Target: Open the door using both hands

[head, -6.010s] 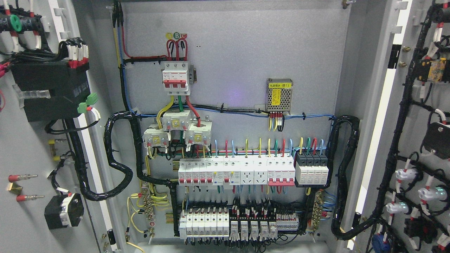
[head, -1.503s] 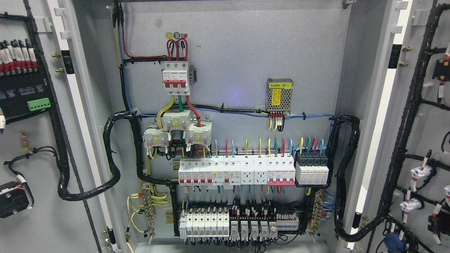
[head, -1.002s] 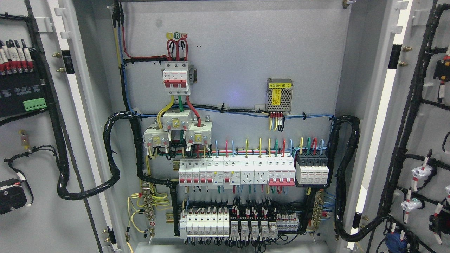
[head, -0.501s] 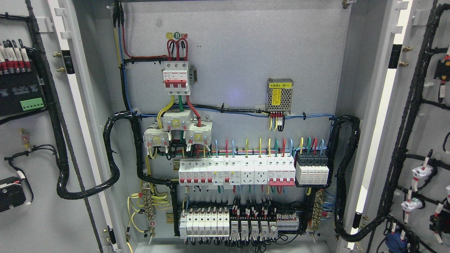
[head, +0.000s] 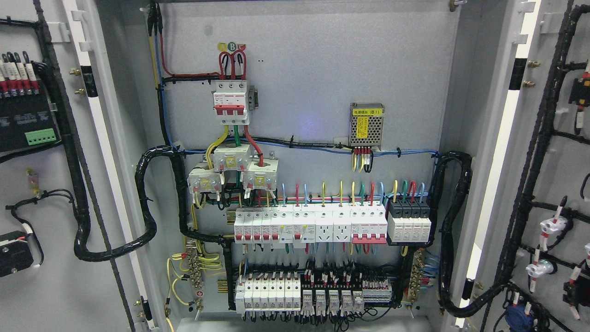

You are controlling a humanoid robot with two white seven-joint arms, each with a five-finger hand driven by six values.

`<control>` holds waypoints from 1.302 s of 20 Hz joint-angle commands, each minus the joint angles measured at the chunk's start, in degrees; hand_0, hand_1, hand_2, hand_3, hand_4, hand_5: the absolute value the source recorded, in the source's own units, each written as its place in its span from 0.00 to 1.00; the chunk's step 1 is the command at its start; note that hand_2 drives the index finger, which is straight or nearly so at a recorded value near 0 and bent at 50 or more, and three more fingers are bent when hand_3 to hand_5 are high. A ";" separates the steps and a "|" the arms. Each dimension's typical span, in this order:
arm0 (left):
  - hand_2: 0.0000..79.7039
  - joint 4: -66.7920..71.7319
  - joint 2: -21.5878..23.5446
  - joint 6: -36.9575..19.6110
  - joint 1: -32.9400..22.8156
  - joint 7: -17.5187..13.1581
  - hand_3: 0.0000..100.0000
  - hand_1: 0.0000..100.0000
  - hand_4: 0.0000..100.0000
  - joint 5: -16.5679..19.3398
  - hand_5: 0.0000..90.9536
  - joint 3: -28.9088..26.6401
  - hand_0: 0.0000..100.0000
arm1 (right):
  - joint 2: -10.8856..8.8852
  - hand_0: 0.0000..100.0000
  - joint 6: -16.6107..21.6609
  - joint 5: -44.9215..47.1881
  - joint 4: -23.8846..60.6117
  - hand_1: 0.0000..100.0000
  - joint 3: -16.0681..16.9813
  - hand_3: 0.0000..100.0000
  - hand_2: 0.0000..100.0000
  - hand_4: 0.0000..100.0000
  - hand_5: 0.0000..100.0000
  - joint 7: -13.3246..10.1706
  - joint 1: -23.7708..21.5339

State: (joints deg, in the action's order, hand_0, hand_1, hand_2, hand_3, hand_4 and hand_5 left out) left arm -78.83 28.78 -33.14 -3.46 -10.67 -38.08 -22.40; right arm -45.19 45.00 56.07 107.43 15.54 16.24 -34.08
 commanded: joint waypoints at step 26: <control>0.00 -17.84 -1.62 -2.11 -10.16 -0.14 0.00 0.00 0.03 -1.73 0.00 1.82 0.00 | -2.27 0.11 11.07 -0.79 3.84 0.00 -1.30 0.00 0.00 0.00 0.00 0.37 -0.99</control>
State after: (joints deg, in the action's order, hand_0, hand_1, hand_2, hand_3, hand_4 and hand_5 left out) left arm -88.64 28.00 -35.11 -11.06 -10.85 -39.69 -21.64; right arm -46.02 45.00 55.76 110.19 14.72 16.60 -35.39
